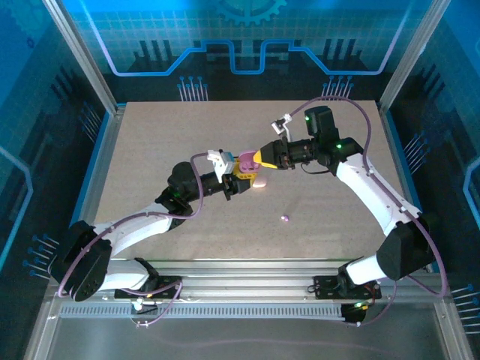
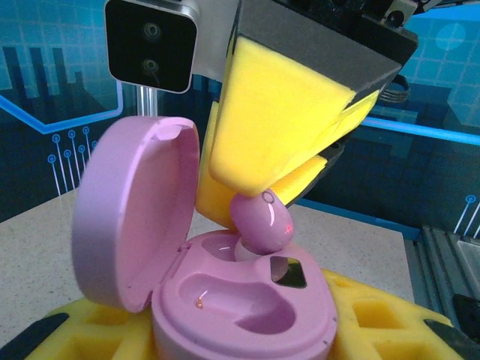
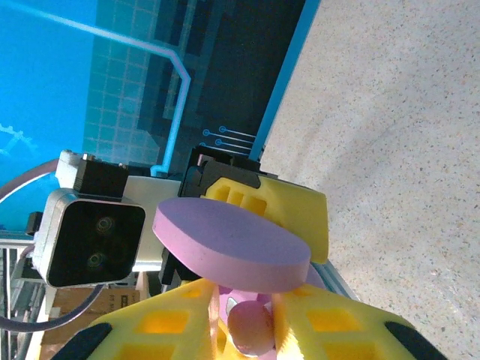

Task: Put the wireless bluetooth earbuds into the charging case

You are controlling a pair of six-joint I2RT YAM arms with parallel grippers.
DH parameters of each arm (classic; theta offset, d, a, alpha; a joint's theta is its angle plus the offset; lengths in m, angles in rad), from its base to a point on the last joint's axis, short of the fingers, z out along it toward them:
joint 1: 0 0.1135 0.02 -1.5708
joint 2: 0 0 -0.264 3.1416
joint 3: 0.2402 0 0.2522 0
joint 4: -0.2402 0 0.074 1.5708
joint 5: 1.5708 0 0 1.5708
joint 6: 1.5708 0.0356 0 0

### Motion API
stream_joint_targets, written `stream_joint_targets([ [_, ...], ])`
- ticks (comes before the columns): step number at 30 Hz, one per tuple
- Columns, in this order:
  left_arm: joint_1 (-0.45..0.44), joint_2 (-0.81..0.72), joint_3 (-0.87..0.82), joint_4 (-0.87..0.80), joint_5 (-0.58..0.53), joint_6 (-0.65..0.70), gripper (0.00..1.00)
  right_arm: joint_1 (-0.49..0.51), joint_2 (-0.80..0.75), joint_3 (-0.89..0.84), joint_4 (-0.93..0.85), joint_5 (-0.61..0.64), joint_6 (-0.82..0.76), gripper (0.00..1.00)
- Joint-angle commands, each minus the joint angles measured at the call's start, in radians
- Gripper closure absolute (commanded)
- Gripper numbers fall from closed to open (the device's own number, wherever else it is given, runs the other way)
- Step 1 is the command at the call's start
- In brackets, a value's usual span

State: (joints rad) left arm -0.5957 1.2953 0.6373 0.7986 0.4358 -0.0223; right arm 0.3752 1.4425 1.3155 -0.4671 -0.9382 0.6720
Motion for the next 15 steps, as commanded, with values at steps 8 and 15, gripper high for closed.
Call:
stream_joint_targets([
  [8, -0.007, -0.019, 0.024, 0.072, 0.022, -0.012, 0.60, 0.024, -0.001, 0.041, -0.089, 0.051, -0.060, 0.69],
  [15, -0.008, -0.020, 0.020, 0.073, 0.020, -0.011, 0.60, 0.041, -0.016, 0.076, -0.140, 0.122, -0.097, 0.68],
])
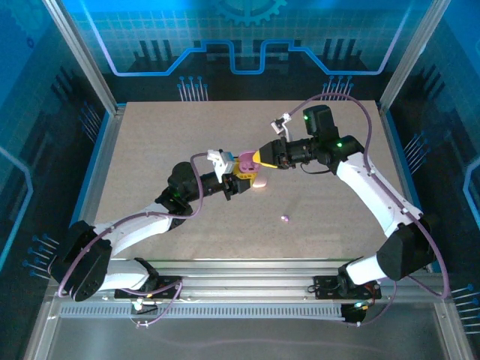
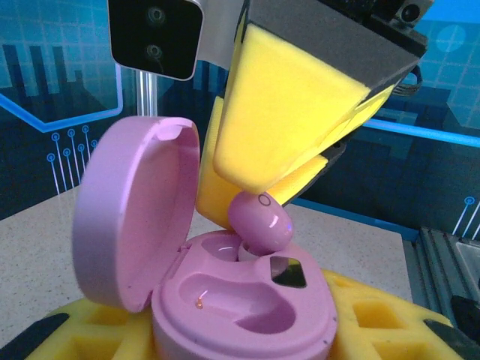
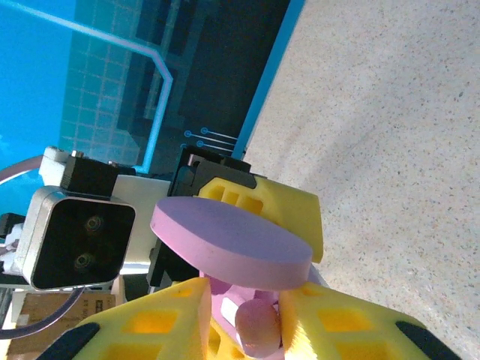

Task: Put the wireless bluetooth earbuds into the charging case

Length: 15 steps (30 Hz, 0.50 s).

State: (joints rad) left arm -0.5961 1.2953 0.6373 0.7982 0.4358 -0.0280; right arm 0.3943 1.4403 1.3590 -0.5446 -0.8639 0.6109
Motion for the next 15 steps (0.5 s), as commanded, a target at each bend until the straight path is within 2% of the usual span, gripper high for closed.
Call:
stream_joint_targets([
  [1, -0.006, -0.019, 0.021, 0.073, 0.020, -0.007, 0.61, 0.025, -0.013, 0.036, -0.065, 0.052, -0.037, 0.68],
  [5, -0.007, -0.014, 0.021, 0.079, 0.017, -0.009, 0.61, 0.039, -0.015, 0.057, -0.079, 0.077, -0.048, 0.65],
  [11, -0.007, -0.017, 0.009, 0.079, -0.012, -0.001, 0.61, 0.038, -0.054, 0.067, -0.075, 0.102, -0.053, 0.52],
  [15, -0.006, -0.019, 0.008, 0.073, -0.020, 0.004, 0.61, 0.034, -0.074, 0.077, -0.100, 0.110, -0.065, 0.51],
])
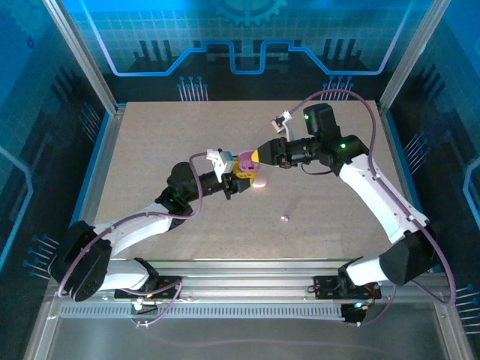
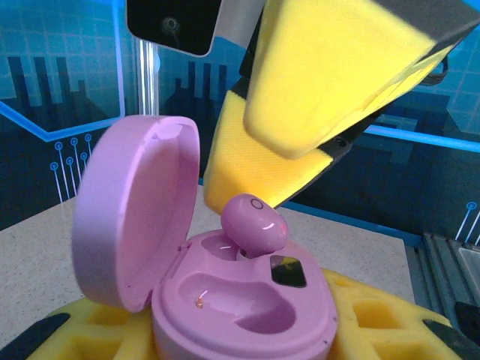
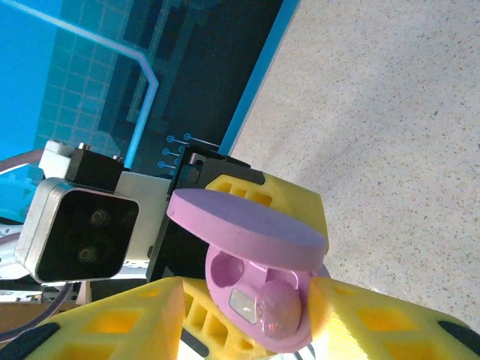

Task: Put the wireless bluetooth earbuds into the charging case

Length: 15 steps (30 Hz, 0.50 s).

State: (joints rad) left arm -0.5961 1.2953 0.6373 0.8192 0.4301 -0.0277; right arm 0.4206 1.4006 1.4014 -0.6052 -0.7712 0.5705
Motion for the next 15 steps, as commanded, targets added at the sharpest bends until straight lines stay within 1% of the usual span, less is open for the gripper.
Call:
stream_joint_targets([
  [1, -0.005, -0.019, 0.008, 0.052, -0.016, 0.003, 0.61, 0.008, -0.039, 0.033, -0.041, 0.018, -0.024, 0.52],
  [4, -0.006, -0.019, 0.011, 0.048, -0.018, 0.008, 0.61, 0.009, -0.049, 0.031, -0.047, 0.010, -0.030, 0.55],
  [6, -0.006, -0.017, 0.012, 0.047, -0.017, 0.009, 0.61, 0.009, -0.051, 0.027, -0.052, 0.009, -0.031, 0.64],
  [8, -0.006, -0.016, 0.015, 0.050, -0.014, 0.005, 0.61, 0.009, -0.045, 0.028, -0.065, 0.013, -0.036, 0.67],
  [10, -0.007, -0.015, 0.019, 0.050, -0.006, 0.001, 0.61, 0.009, -0.034, 0.026, -0.076, 0.019, -0.040, 0.73],
  [15, -0.007, -0.016, 0.020, 0.049, 0.012, -0.005, 0.61, 0.009, -0.014, 0.023, -0.059, 0.027, -0.034, 0.75],
])
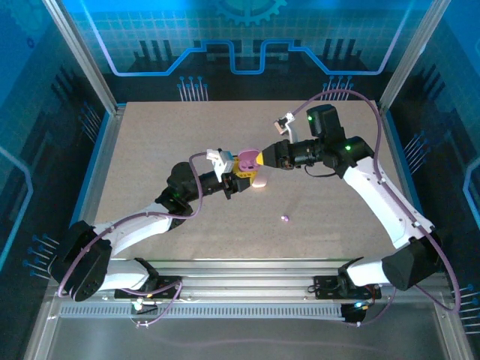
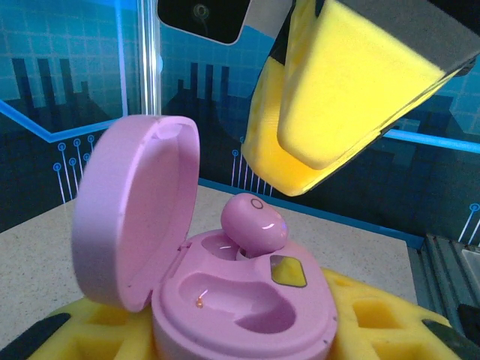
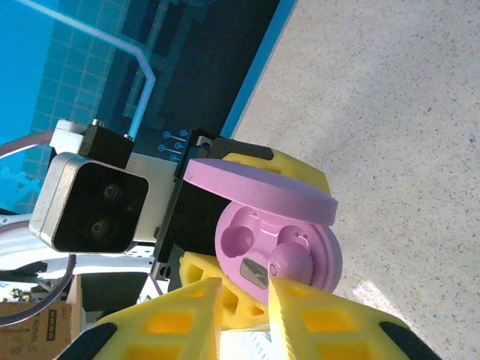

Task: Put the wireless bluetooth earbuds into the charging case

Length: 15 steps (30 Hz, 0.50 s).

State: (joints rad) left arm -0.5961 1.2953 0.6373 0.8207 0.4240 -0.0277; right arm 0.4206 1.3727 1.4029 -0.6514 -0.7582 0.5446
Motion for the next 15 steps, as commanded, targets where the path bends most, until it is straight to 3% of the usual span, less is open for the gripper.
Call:
stream_joint_targets([
  [1, -0.008, -0.017, 0.020, 0.049, 0.020, -0.004, 0.61, 0.008, 0.016, 0.018, -0.005, 0.017, -0.005, 0.76],
  [15, -0.010, -0.026, 0.021, 0.038, 0.020, 0.009, 0.61, 0.015, 0.023, 0.031, -0.007, 0.024, -0.021, 0.73],
])
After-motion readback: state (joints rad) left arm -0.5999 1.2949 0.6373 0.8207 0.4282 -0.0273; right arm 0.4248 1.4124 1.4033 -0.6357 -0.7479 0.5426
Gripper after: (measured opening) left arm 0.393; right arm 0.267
